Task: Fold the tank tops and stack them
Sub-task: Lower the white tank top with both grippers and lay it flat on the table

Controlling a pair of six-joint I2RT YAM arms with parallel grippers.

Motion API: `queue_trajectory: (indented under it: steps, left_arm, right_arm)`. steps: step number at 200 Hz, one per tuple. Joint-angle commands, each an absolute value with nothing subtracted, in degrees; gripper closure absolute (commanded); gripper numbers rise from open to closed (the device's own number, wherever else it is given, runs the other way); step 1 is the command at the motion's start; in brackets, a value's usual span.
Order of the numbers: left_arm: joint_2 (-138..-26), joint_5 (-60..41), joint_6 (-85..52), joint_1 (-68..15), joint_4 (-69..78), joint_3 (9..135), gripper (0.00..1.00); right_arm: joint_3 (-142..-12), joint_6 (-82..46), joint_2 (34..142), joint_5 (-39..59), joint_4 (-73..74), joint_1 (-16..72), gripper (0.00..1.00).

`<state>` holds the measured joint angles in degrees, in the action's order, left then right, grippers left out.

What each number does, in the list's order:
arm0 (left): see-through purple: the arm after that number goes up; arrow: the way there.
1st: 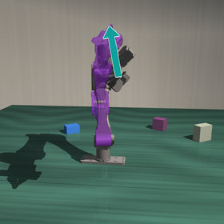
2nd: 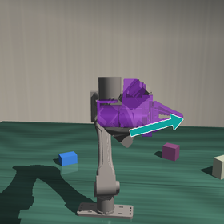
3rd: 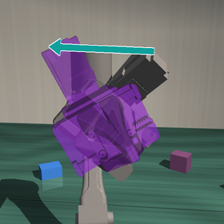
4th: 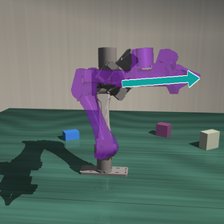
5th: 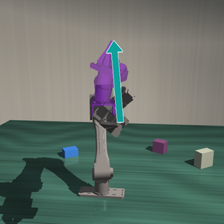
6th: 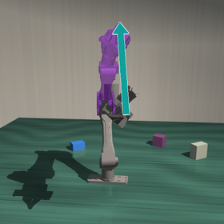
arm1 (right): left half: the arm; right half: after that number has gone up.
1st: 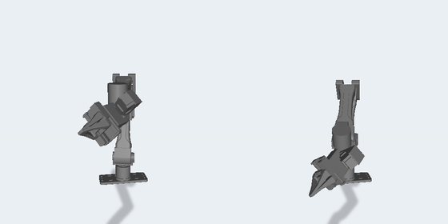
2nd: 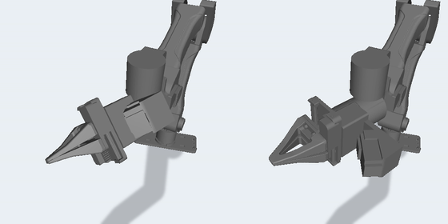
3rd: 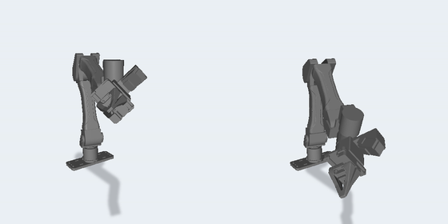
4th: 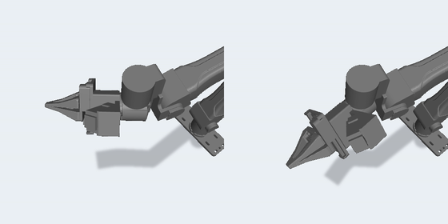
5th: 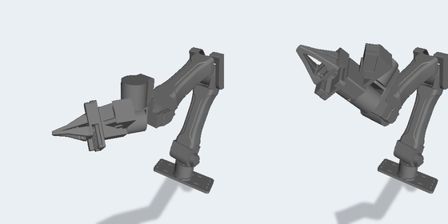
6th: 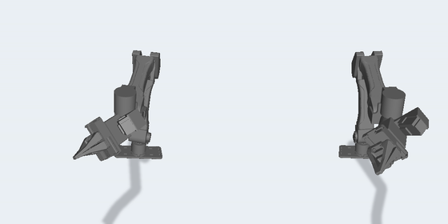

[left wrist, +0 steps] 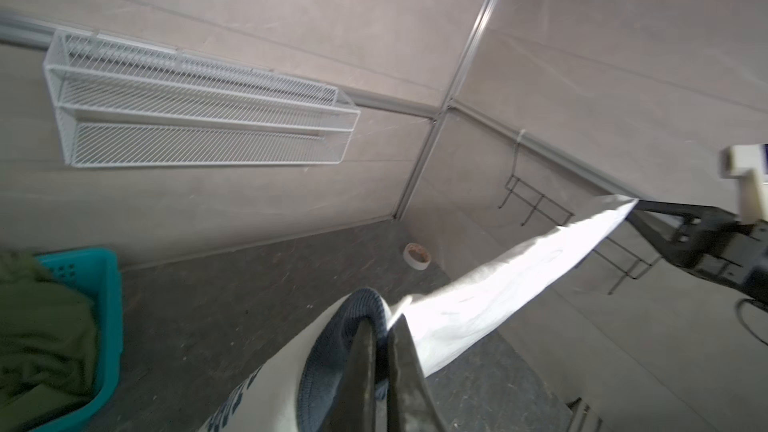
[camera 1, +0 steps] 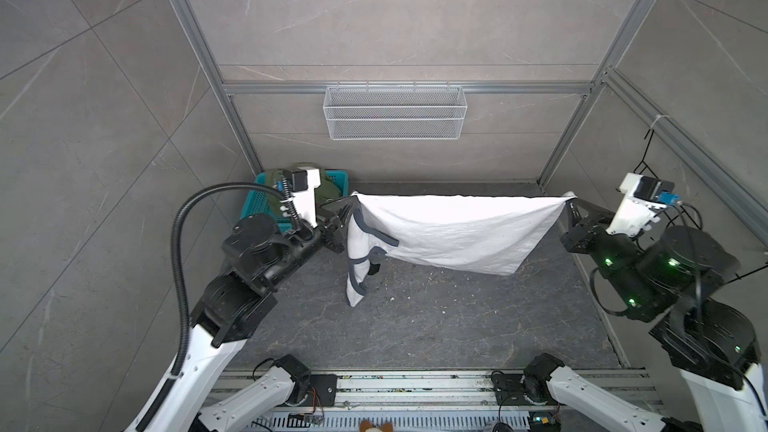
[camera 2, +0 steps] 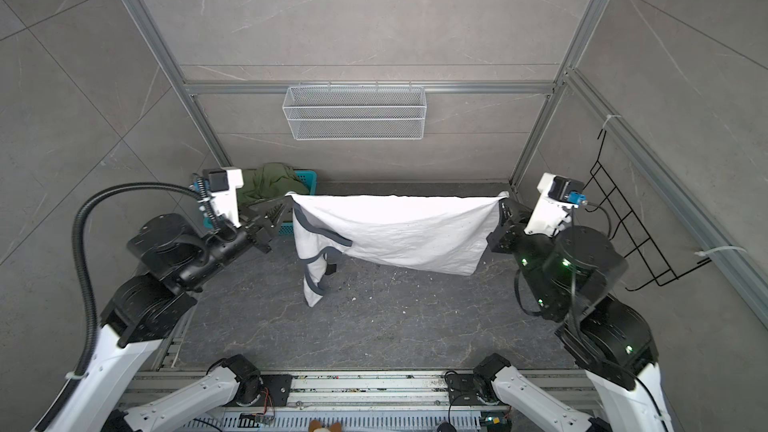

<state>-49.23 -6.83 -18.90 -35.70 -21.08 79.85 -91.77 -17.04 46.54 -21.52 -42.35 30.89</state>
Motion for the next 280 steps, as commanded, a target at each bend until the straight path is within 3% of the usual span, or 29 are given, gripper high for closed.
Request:
queue_trajectory:
  steps: [1, 37, 73, 141, 204, 280]
  left_arm:
    - [-47.06, -16.46, -18.21, -35.6, -18.8, 83.86, 1.0]
    - [-45.48, -18.01, -20.08, -35.62, -18.14, 84.32, 1.0]
    - [-50.53, -10.4, -19.66, -35.62, -19.16, 83.04, 1.0]
    - [-80.13, 14.72, -20.28, -35.22, -27.12, 85.96, 1.0]
    - [-106.82, 14.61, -22.5, -29.86, -29.49, 96.86, 1.0]
    - [-123.09, 12.12, -21.74, -26.98, -35.28, 114.12, 0.98]
  right_arm:
    - [-96.75, -15.26, 45.18, -11.3, -42.14, 30.94, 1.0]
    - [-100.68, -17.17, 45.16, -9.42, -43.94, 30.94, 1.0]
    - [-97.98, -19.34, 49.16, -18.08, -45.33, 30.94, 1.0]
    - [-87.25, -23.38, 67.73, -39.38, -43.86, 30.85, 1.0]
    - [-87.44, -28.53, 92.59, -43.64, -40.55, 26.43, 1.0]
    - [-96.58, -27.35, 106.87, -48.92, -39.04, 21.41, 1.0]
